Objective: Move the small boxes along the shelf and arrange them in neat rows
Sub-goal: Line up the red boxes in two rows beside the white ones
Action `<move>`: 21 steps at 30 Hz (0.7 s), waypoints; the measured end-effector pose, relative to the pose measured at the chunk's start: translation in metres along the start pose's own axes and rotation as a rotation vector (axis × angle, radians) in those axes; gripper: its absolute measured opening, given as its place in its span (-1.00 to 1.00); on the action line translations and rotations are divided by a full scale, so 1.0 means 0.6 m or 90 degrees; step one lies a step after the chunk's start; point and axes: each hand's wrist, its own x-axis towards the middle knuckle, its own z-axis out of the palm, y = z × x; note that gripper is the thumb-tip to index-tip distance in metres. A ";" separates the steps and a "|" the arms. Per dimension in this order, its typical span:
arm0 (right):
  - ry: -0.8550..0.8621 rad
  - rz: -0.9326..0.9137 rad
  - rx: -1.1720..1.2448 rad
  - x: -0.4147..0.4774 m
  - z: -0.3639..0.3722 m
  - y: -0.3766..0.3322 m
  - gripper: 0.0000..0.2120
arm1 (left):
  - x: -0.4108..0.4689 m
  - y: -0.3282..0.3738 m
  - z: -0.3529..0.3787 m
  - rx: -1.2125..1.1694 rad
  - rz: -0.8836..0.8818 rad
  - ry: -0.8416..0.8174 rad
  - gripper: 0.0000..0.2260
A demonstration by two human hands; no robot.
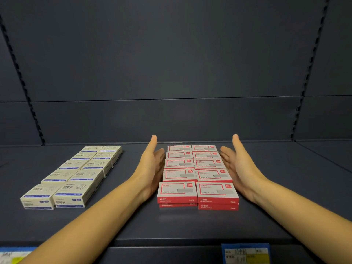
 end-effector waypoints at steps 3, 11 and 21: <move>-0.013 -0.001 0.006 -0.012 -0.008 0.009 -0.27 | -0.012 -0.010 0.001 0.010 0.014 -0.025 -0.45; -0.014 0.037 -0.017 -0.024 0.014 0.008 -0.56 | -0.012 -0.023 0.023 0.017 0.044 -0.022 -0.56; -0.014 -0.001 -0.071 -0.003 0.007 0.005 -0.54 | 0.012 -0.019 0.010 0.080 0.057 -0.012 -0.57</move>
